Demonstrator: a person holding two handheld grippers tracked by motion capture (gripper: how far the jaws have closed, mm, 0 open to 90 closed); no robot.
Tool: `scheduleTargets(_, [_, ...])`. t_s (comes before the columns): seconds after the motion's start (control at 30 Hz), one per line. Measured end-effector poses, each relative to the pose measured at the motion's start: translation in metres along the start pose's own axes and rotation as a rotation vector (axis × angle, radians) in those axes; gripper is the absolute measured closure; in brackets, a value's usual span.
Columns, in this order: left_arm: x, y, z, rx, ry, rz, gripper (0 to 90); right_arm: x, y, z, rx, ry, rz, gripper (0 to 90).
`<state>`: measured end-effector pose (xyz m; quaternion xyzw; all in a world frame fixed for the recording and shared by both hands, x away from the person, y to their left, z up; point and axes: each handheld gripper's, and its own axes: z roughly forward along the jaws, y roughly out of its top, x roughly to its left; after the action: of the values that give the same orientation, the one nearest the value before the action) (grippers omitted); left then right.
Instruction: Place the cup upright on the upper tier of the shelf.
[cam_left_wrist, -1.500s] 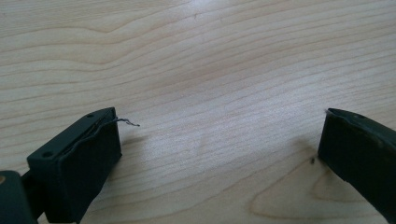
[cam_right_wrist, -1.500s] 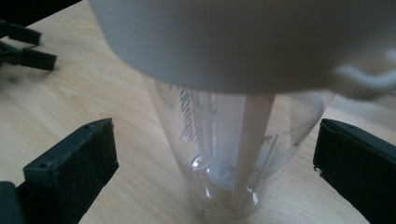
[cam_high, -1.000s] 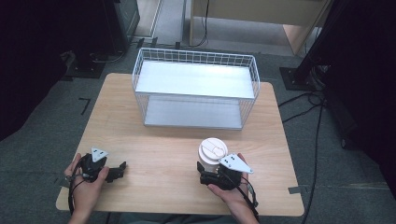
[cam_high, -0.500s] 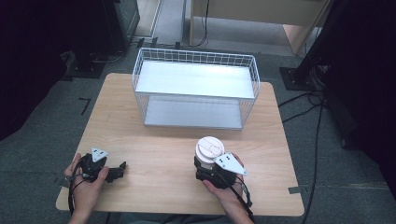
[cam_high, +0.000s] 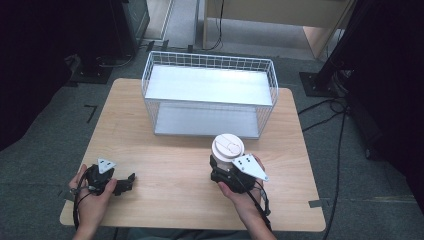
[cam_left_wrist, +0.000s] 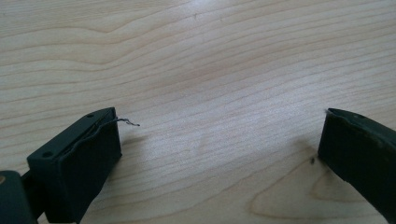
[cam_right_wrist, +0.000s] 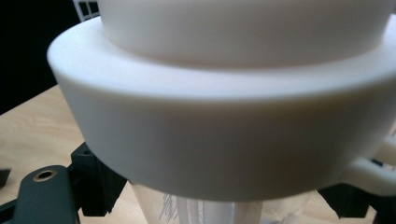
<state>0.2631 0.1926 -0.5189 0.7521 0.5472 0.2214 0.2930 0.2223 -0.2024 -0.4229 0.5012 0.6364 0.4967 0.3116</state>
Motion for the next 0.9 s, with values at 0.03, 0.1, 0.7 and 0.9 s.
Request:
scheduleTargets(0.03, [0.000, 0.000, 0.000, 0.000, 0.000, 0.000, 0.0, -0.001, 0.002, 0.000, -0.007, -0.002, -0.001, 15.6])
scheduleTargets(0.1, [0.000, 0.000, 0.000, 0.001, 0.001, 0.002, 0.0, -0.001, 0.008, -0.002, -0.029, -0.010, -0.004, 15.6])
scheduleTargets(0.7, [0.000, 0.000, 0.000, 0.001, 0.001, 0.003, 0.0, -0.003, 0.045, -0.002, -0.175, -0.092, -0.051, 15.7])
scheduleTargets(0.9, [0.000, 0.000, 0.000, 0.001, 0.001, 0.004, 0.0, -0.007, 0.056, -0.001, -0.198, -0.122, -0.054, 15.8])
